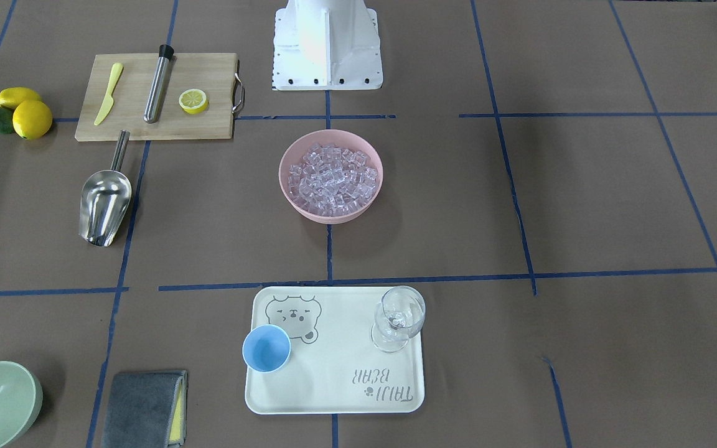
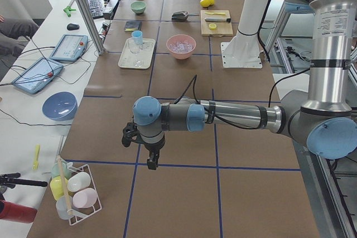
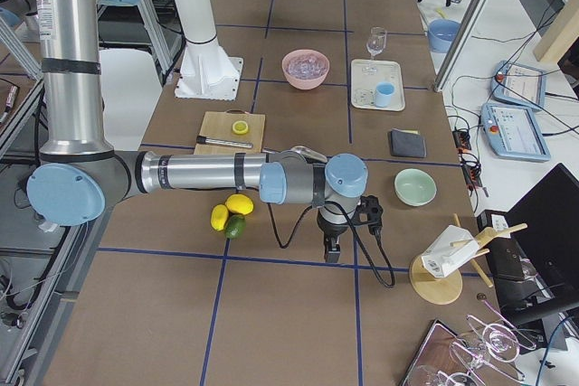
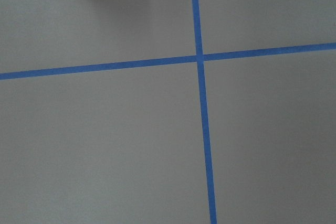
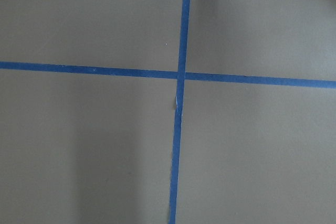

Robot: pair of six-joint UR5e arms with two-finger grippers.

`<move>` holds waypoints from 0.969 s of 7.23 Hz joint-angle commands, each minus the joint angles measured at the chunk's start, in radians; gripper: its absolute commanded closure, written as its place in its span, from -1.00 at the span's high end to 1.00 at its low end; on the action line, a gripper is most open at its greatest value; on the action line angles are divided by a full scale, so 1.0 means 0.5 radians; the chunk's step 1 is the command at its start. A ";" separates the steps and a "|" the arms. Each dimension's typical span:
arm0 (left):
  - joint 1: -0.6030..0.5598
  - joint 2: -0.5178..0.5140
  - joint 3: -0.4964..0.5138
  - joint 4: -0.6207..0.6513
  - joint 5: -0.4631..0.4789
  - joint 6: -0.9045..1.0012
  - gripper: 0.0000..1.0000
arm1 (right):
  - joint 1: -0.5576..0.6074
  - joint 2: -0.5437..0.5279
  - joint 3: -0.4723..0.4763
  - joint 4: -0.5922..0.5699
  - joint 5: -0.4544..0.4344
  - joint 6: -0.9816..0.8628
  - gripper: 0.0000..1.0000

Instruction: Put ice in cup with scoop

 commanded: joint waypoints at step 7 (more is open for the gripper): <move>0.017 -0.068 -0.004 -0.174 -0.009 -0.021 1.00 | -0.006 0.017 0.115 0.015 0.011 0.003 1.00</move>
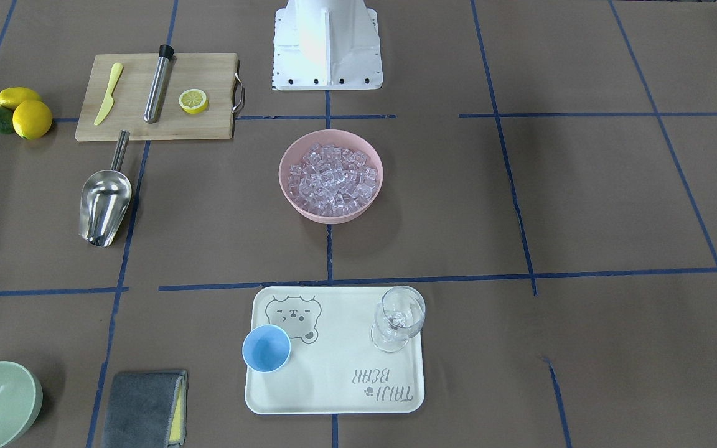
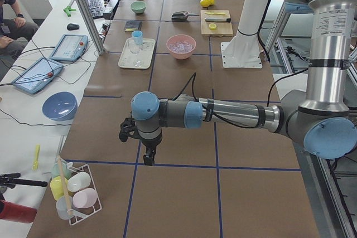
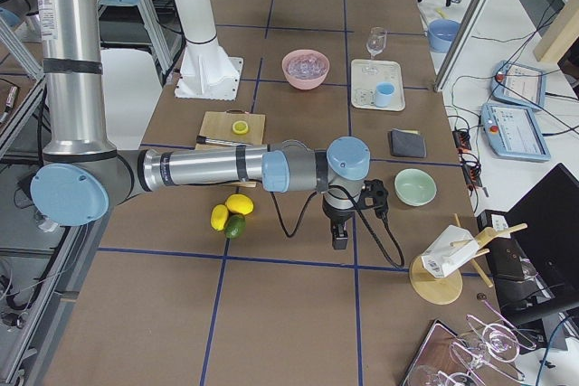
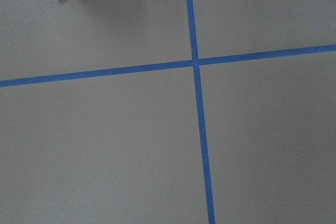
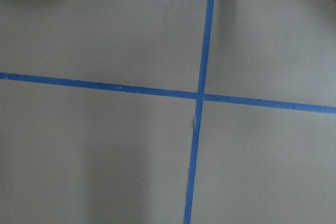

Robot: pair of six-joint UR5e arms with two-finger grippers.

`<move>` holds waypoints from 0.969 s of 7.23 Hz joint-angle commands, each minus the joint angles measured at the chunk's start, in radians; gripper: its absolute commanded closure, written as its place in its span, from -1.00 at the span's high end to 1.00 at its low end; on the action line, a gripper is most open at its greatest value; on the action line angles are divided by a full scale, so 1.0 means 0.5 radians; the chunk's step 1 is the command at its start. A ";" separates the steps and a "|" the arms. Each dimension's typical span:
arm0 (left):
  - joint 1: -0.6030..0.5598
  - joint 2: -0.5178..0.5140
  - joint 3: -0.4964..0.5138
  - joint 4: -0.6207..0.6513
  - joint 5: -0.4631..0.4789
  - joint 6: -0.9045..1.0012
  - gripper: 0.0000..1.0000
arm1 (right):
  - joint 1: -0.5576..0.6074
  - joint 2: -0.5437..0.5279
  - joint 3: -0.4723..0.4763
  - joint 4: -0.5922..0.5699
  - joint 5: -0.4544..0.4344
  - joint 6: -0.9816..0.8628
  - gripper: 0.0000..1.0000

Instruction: Put ice in cup with scoop

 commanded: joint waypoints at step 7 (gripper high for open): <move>0.373 -0.262 0.207 -1.166 0.000 -0.230 1.00 | 0.000 0.009 0.032 0.001 0.006 0.004 1.00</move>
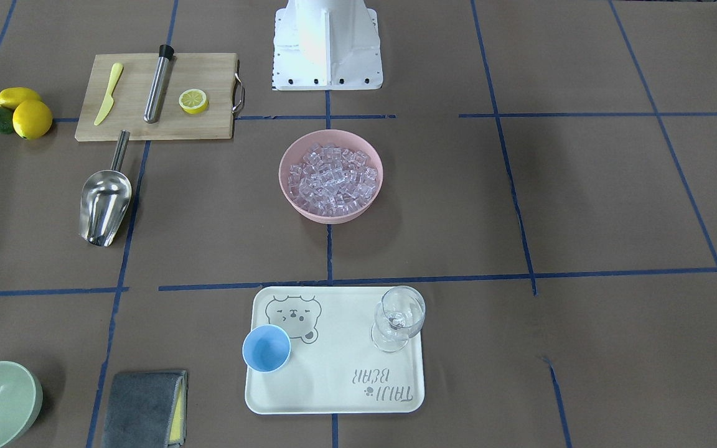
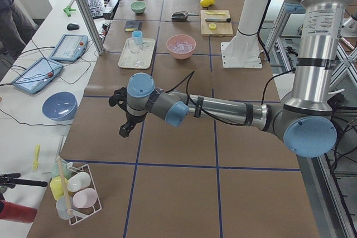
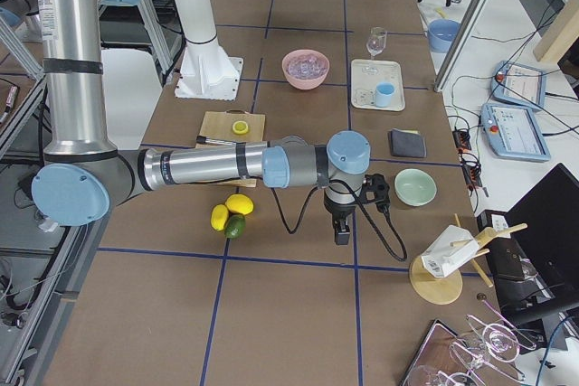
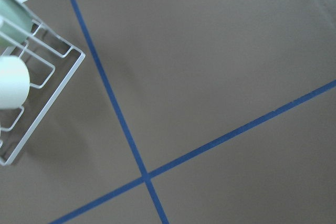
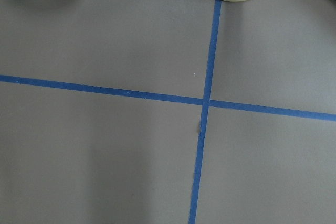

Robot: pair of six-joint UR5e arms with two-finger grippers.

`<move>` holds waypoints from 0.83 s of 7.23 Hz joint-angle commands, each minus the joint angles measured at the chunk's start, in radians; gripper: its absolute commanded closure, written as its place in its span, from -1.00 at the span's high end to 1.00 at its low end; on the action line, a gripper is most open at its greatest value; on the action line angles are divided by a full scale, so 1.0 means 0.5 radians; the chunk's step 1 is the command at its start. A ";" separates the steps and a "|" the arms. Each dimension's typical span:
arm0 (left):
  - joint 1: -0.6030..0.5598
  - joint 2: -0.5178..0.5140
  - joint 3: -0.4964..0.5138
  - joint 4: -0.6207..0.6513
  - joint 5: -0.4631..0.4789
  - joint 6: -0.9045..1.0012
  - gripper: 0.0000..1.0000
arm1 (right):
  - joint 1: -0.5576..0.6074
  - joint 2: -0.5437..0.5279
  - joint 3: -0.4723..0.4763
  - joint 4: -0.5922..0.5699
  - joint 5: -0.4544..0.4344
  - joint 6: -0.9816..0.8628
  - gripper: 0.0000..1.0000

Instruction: Put ice in cup with scoop

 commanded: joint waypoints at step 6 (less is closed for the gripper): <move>0.988 -0.401 0.083 -0.849 0.091 -0.179 1.00 | -0.174 0.003 -0.001 0.175 0.001 0.002 1.00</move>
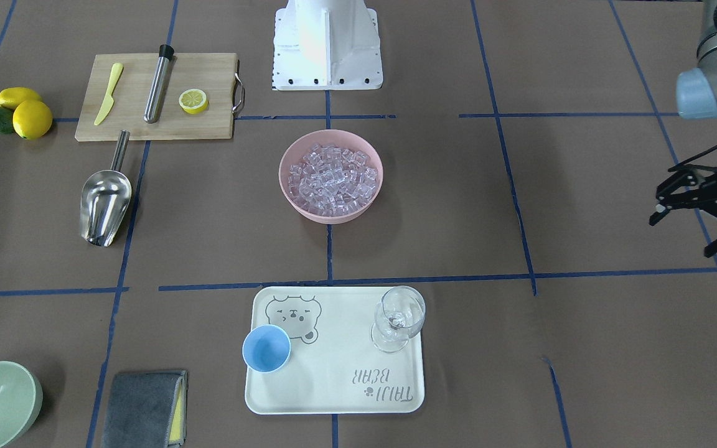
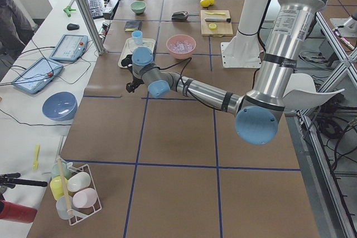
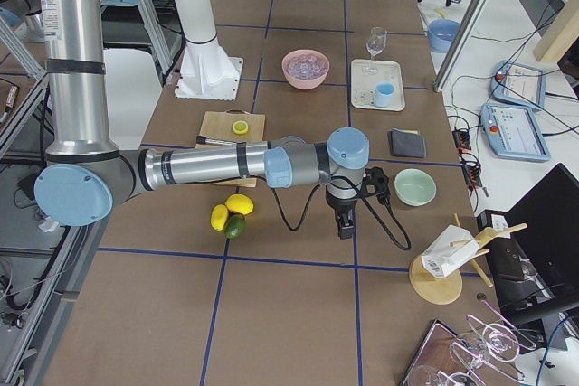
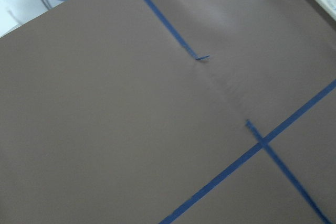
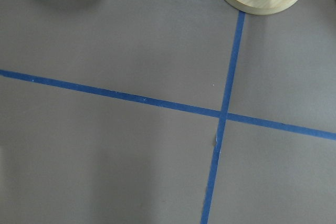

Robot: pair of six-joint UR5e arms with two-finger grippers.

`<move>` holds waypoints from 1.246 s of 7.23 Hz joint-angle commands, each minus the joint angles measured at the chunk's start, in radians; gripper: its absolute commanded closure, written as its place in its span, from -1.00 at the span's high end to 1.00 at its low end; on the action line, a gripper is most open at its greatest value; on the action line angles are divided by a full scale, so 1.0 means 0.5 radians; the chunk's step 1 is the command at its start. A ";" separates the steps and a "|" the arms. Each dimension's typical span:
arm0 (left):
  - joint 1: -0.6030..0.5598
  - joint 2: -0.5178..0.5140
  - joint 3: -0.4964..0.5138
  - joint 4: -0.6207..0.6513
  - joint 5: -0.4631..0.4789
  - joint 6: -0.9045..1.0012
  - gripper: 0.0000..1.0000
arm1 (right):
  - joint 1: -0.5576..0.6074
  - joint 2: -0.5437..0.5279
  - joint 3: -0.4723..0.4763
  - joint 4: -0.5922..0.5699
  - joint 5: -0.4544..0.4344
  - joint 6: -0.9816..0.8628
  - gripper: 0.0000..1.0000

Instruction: Put ice in cup with scoop

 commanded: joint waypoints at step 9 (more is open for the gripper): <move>0.993 -0.372 0.513 -1.100 0.512 0.173 1.00 | -0.658 0.045 0.439 0.051 -0.175 1.036 1.00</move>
